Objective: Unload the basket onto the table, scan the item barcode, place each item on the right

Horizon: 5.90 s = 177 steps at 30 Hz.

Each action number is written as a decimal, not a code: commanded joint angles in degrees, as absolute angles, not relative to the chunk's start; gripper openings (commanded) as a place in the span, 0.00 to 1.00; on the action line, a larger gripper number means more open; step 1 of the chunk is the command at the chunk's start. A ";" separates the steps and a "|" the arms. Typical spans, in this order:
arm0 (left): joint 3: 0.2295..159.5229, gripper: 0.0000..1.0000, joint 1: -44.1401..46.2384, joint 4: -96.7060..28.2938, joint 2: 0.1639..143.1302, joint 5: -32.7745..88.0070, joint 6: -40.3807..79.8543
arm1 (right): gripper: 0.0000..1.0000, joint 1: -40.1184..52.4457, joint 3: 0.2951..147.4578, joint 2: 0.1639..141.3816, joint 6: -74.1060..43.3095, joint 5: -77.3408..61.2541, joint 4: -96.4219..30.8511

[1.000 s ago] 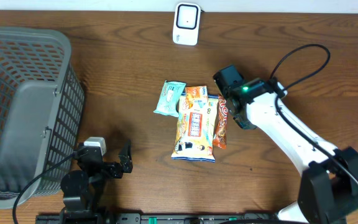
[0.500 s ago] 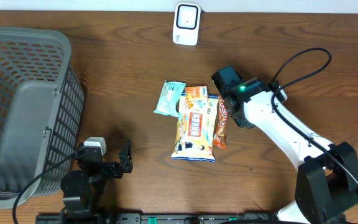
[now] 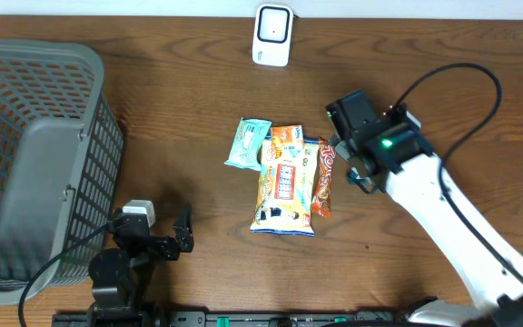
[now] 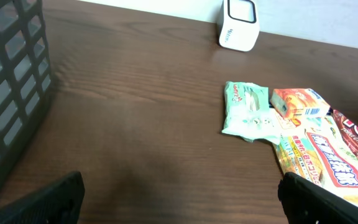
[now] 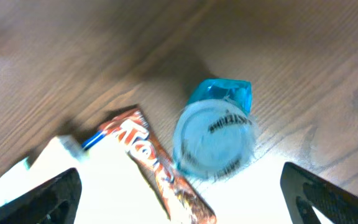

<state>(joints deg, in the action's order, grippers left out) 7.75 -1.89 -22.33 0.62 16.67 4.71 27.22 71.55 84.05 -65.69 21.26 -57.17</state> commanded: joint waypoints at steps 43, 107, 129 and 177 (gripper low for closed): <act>6.87 1.00 -2.24 -23.44 0.34 17.37 5.23 | 0.99 -5.21 72.42 95.61 53.43 -36.82 -57.08; 6.87 1.00 -2.24 -23.44 0.34 17.37 5.26 | 0.99 -2.15 61.65 75.50 23.66 -26.76 -43.83; 6.87 1.00 -2.24 -23.44 0.34 17.37 5.23 | 0.91 -1.76 58.28 94.50 24.08 -29.50 -31.88; 6.87 1.00 -2.24 -23.44 0.34 17.37 5.23 | 0.88 3.68 50.19 88.12 30.30 -35.14 -10.46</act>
